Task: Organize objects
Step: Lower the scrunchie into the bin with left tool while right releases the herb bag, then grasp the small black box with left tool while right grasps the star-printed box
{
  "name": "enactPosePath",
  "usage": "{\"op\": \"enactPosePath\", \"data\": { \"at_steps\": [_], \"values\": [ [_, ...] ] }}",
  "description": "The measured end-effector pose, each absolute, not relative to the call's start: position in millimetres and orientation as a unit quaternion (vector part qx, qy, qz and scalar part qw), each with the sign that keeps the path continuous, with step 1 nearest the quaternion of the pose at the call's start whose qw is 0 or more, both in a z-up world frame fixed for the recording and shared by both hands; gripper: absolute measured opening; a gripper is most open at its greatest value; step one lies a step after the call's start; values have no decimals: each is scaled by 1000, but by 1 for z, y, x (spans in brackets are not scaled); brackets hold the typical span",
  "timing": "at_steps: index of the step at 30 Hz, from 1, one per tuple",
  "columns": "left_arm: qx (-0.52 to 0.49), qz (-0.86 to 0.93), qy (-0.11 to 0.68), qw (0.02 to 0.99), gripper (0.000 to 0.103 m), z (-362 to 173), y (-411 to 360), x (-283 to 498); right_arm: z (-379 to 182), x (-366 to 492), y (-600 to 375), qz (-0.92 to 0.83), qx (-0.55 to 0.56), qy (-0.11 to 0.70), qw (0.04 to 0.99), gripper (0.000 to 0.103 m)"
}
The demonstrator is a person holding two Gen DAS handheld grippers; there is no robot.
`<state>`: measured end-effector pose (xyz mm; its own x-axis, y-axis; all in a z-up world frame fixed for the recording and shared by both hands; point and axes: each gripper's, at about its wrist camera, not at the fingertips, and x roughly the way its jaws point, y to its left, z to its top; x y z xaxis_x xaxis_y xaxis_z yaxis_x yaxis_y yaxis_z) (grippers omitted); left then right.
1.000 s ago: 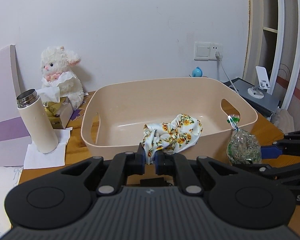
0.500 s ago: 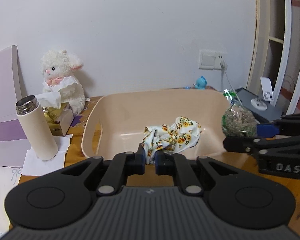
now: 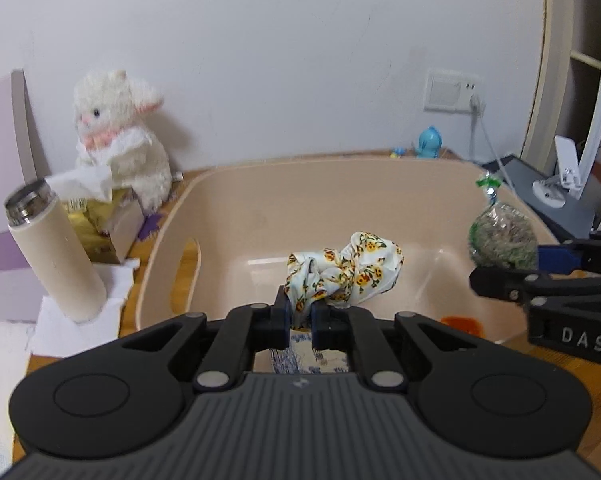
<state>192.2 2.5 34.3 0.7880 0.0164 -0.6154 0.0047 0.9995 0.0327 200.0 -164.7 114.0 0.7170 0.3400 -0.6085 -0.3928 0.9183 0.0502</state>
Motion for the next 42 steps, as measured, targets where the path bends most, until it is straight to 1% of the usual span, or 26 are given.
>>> {"op": "enactPosePath", "data": {
  "at_steps": [3,4,5,6,7,8,9,10,11,13,14,16,17,19,27,30,31,42],
  "values": [
    [23,10,340,940,14,26,2,198,107,209,-167,188,-40,335,922,39],
    [22,10,342,939,16,25,2,200,105,212,-168,187,-38,342,920,48],
    [19,13,342,939,18,24,3,200,104,214,-168,184,-37,347,919,51],
    [17,14,344,939,29,24,4,200,102,215,-169,181,-36,349,919,51],
    [15,15,344,939,44,25,5,200,101,215,-170,180,-37,348,919,53],
    [16,17,340,940,50,26,5,198,101,214,-170,178,-40,346,920,57],
    [17,19,334,942,62,27,5,196,102,213,-171,177,-42,344,921,59],
    [19,20,329,944,73,29,5,194,104,212,-171,176,-43,340,923,65],
    [21,22,323,946,75,32,5,192,105,210,-171,175,-44,336,924,73],
    [22,23,313,949,81,37,5,188,111,207,-171,173,-44,330,927,84],
    [23,23,308,951,82,40,5,185,114,204,-172,172,-44,325,929,88],
    [23,23,302,953,88,46,4,179,120,198,-174,172,-42,318,931,94],
    [21,24,298,954,89,49,5,176,124,195,-175,172,-43,314,933,98],
    [16,26,289,957,91,56,6,167,131,187,-177,172,-44,305,936,103],
    [16,24,284,958,92,67,8,129,143,153,-192,173,-46,305,936,103],
    [22,26,289,957,95,62,8,117,140,143,-198,174,-50,311,933,103],
    [24,27,293,956,98,60,8,114,137,141,-200,174,-52,315,932,103],
    [27,20,365,931,98,7,8,114,85,131,-208,167,-68,376,909,103]
  ]
}}
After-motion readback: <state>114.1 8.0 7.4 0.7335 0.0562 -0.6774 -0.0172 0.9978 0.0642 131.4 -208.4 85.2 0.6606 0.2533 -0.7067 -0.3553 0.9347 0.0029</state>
